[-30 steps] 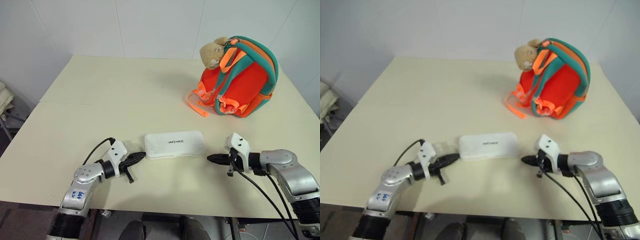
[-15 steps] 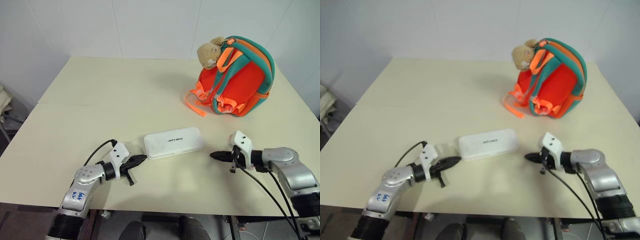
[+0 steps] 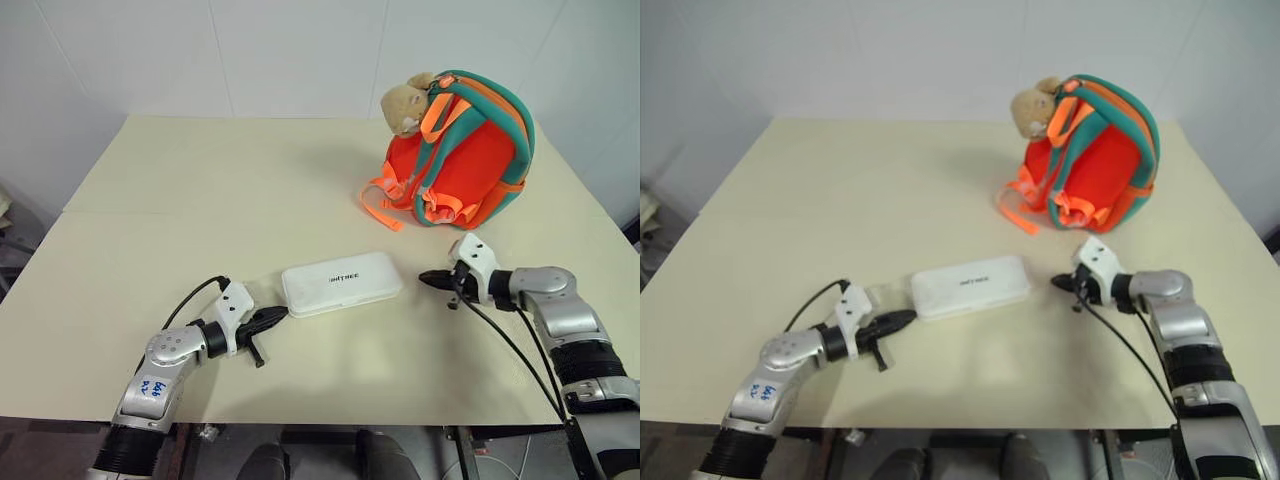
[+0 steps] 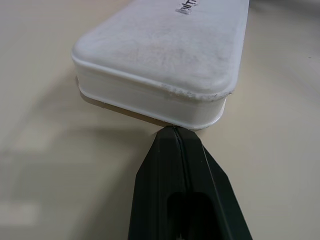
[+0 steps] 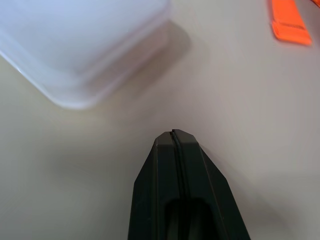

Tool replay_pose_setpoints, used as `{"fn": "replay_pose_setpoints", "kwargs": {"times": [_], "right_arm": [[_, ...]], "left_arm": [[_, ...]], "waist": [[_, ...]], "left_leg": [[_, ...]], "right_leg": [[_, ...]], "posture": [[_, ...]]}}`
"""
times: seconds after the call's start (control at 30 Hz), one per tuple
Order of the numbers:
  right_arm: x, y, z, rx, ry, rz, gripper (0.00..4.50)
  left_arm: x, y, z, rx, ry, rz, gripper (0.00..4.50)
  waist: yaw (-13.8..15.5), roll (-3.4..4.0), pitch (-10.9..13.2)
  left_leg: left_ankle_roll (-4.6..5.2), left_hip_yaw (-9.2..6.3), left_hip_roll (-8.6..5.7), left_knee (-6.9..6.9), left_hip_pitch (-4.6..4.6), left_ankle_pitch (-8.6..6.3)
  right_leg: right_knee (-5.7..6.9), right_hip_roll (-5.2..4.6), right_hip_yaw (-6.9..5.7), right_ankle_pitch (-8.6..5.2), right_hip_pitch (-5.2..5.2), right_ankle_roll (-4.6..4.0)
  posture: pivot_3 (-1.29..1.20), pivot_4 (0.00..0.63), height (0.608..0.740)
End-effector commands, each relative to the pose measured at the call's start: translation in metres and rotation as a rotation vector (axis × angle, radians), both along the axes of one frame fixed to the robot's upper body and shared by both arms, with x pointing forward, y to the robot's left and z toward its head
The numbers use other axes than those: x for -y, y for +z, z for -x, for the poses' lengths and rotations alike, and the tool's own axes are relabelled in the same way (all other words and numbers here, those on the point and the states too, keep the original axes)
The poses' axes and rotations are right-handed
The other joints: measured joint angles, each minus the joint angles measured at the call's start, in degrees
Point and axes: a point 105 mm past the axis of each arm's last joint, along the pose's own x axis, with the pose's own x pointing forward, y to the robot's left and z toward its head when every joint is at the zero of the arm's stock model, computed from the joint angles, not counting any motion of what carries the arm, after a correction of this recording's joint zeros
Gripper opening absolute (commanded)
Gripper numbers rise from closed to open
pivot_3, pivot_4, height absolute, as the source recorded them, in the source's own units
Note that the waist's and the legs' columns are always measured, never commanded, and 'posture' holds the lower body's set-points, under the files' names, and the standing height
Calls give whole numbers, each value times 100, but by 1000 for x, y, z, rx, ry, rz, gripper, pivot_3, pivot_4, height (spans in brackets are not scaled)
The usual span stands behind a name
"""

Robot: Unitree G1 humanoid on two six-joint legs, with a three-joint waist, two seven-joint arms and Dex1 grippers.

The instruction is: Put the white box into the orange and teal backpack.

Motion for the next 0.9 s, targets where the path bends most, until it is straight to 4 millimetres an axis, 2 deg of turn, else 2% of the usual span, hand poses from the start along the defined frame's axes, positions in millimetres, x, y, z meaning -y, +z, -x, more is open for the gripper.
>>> {"fn": "replay_pose_setpoints", "kwargs": {"times": [0.03, 0.27, 0.53, 0.73, 0.9], "right_arm": [[-29, -1, 9, -9, 89, -9, 120], [-50, 1, 25, -28, 141, -30, 120], [-49, 5, 35, -40, 141, -26, 120], [-47, 5, 33, -40, 131, -21, 120], [-49, 5, 33, -40, 134, -25, 120]], "left_arm": [[0, 1, -1, 4, 5, 0, 0], [1, 1, 0, 3, 6, 3, 0], [-3, -3, 7, -20, 10, -17, 0], [-44, -12, 7, -57, 163, -159, 0], [-74, -7, 13, -98, 228, -209, 0]], "waist": [[-32, 0, 0], [-47, 0, 0], [-50, 0, 0], [-73, 0, 0], [-83, 0, 0]], "left_leg": [[0, 0, 0, 0, -1, 0], [0, -3, -1, -11, -4, 0], [0, -3, -1, -13, -5, -1], [0, -2, 2, -22, -3, -1], [0, -1, 6, -22, 4, -1]], "right_leg": [[0, -1, 0, 0, -1, 0], [-2, -2, -1, 0, -6, 0], [-4, -2, -1, -1, -8, -1], [-6, 0, 0, -3, -12, -4], [2, 4, 1, -6, -11, -10]], "posture": [[0, 150, 740], [0, 150, 740], [0, 150, 740], [0, 150, 740], [0, 150, 740]]}}
